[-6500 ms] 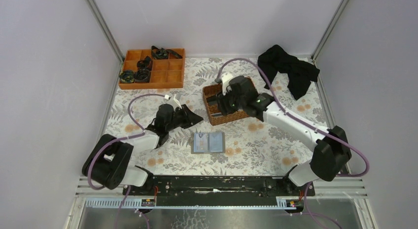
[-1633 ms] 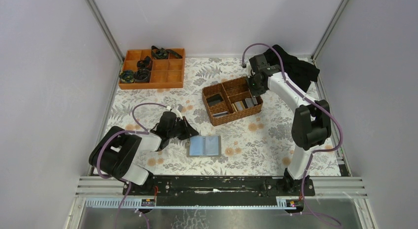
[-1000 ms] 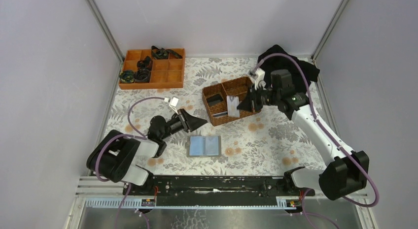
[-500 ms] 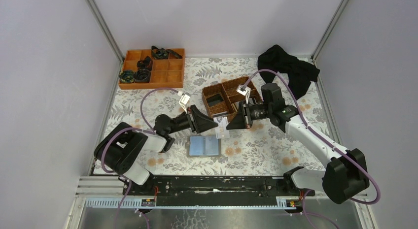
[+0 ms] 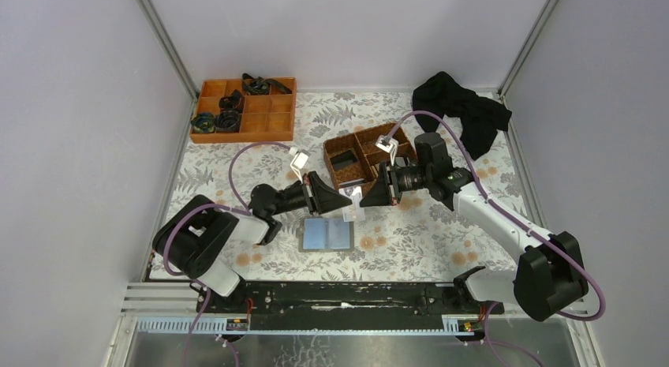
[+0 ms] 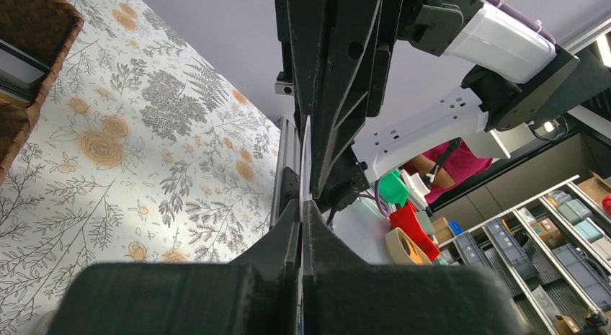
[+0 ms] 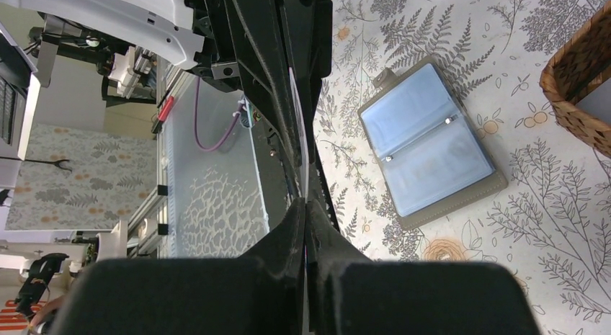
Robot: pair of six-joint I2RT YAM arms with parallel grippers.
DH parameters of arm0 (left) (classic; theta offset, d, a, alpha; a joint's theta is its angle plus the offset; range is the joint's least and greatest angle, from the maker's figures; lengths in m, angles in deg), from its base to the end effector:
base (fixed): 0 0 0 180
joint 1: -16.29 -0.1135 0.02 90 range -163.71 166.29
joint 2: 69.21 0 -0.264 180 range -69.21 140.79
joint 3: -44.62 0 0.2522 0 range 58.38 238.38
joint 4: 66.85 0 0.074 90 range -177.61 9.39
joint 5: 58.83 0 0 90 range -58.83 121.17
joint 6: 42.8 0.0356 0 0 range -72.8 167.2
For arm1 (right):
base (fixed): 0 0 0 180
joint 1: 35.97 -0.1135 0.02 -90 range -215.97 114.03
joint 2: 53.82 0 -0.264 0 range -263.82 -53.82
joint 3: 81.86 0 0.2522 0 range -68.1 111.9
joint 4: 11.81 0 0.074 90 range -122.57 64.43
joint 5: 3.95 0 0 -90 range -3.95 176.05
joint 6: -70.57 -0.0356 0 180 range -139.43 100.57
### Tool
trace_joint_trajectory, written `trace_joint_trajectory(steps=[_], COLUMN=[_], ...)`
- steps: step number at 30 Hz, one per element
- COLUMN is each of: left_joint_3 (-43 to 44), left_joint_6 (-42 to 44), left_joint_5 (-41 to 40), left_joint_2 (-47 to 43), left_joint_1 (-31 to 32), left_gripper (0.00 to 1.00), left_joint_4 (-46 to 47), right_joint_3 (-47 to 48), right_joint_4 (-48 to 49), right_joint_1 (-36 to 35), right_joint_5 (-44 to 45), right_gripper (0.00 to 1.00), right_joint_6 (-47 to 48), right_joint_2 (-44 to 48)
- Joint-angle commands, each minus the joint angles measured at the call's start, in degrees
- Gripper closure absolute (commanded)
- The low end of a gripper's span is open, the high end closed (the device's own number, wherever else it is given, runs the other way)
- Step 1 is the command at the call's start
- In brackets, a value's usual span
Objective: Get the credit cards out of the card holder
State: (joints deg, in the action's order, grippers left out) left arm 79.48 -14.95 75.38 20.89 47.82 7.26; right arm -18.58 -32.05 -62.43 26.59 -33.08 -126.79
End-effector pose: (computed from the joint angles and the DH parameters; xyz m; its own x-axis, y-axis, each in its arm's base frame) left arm 0.2073 -0.1563 0.2025 -0.6999 -0.3141 -0.6414 0.6816 -0.0253 -0.7313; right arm 0.2290 0.1482 0.2775 -0.6452 -0.1872 -0.7407 -0.7640 0.1713 0.6221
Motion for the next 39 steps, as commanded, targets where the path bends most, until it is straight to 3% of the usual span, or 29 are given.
trace_joint_trajectory(steps=[1,5,9,20,22,24,27,28,31,33,39], left_joint_3=[1.16,0.12,0.08,0.94,0.74,0.63,0.56,0.46,0.08,0.05,-3.25], left_joint_6=[-0.15,-0.16,-0.91,-1.18,-1.13,-1.29,-1.35,-1.31,-0.86,-0.03,2.36], left_joint_5=[-2.18,-4.82,-6.44,-5.7,-5.76,-5.83,-6.08,-6.51,-7.98,-8.04,-11.94], left_joint_2=[-0.95,-1.94,-3.39,-3.98,-3.93,-3.76,-3.9,-3.96,-4.25,-4.13,-3.63], left_joint_1=[0.39,0.46,0.54,2.22,2.72,2.78,2.84,2.88,2.68,1.49,-3.04], left_gripper=[1.0,1.0,1.0,1.0,1.0,1.0,1.0,0.98,0.68,0.53,0.48], left_joint_4=[4.02,4.06,4.17,4.06,4.06,4.06,4.06,4.06,3.44,1.15,-8.07], right_joint_3=[0.36,-2.08,-2.74,-3.64,-3.54,-3.46,-3.51,-3.41,-1.51,1.32,9.6], right_joint_4=[4.74,10.94,13.39,21.82,22.72,23.2,23.23,22.8,15.96,7.77,-8.53], right_joint_1=[-0.63,-0.64,-0.67,-0.66,-0.64,-0.67,-0.64,-0.65,-0.68,-0.56,2.54], right_joint_5=[-1.63,-1.15,-1.4,-2.47,-2.67,-2.78,-3.32,-3.43,-1.16,2.07,15.6], right_gripper=[1.0,0.72,0.65,0.81,0.86,0.99,1.0,1.0,1.0,1.0,1.0], right_joint_6=[-0.8,-4.18,-5.29,-9.98,-10.76,-11.18,-11.14,-11.05,-5.88,-0.76,7.92], right_joint_2=[1.2,2.84,2.55,2.62,2.36,2.16,2.15,2.25,3.33,3.97,0.98])
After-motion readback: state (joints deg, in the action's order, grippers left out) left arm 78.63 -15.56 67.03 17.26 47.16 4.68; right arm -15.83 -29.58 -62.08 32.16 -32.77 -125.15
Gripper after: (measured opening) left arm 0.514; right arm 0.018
